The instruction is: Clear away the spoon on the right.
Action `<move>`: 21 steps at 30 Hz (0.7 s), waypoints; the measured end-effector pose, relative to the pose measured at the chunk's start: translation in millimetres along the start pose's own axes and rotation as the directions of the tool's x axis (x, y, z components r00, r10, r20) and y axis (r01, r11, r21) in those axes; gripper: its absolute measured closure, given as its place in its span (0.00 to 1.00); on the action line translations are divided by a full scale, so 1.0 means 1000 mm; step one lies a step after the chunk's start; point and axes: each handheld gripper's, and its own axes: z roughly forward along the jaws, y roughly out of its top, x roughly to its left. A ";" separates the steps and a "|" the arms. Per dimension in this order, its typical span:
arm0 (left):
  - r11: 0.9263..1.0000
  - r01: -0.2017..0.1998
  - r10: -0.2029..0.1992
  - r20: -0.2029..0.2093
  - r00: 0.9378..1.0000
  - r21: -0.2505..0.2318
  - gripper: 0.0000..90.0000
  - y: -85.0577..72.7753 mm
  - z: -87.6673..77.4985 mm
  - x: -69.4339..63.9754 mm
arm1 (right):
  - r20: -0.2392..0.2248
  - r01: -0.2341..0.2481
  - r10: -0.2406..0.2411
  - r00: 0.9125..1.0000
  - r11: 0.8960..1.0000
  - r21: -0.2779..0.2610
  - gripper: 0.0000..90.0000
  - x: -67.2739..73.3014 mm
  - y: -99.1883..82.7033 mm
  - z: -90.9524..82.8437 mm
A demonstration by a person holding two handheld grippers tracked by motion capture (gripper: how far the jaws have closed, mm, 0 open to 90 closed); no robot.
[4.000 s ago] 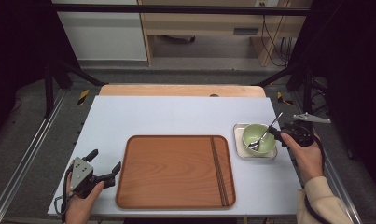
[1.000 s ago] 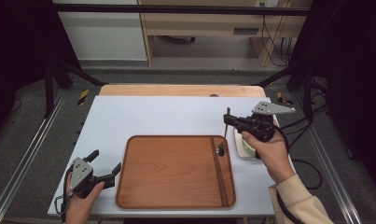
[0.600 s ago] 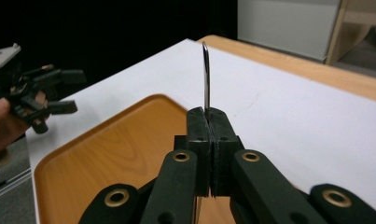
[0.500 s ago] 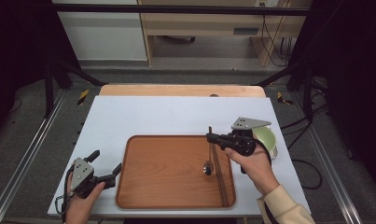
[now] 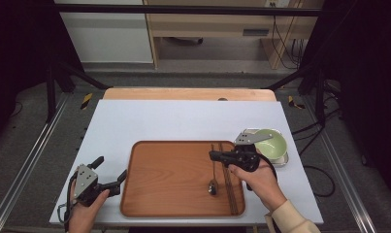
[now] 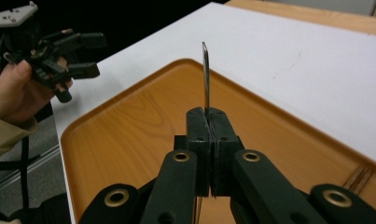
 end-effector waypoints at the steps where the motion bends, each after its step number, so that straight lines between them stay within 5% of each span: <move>1: 1.000 0.003 -0.003 -0.001 1.000 -0.003 0.07 0.000 0.000 0.000 | -0.005 -0.002 0.002 1.000 1.000 0.007 0.99 0.000 -0.002 0.001; 21: 1.000 0.000 0.000 0.002 1.000 0.002 0.07 -0.001 0.001 0.002 | 0.033 -0.053 0.050 0.998 0.996 0.069 0.92 -0.014 -0.013 0.016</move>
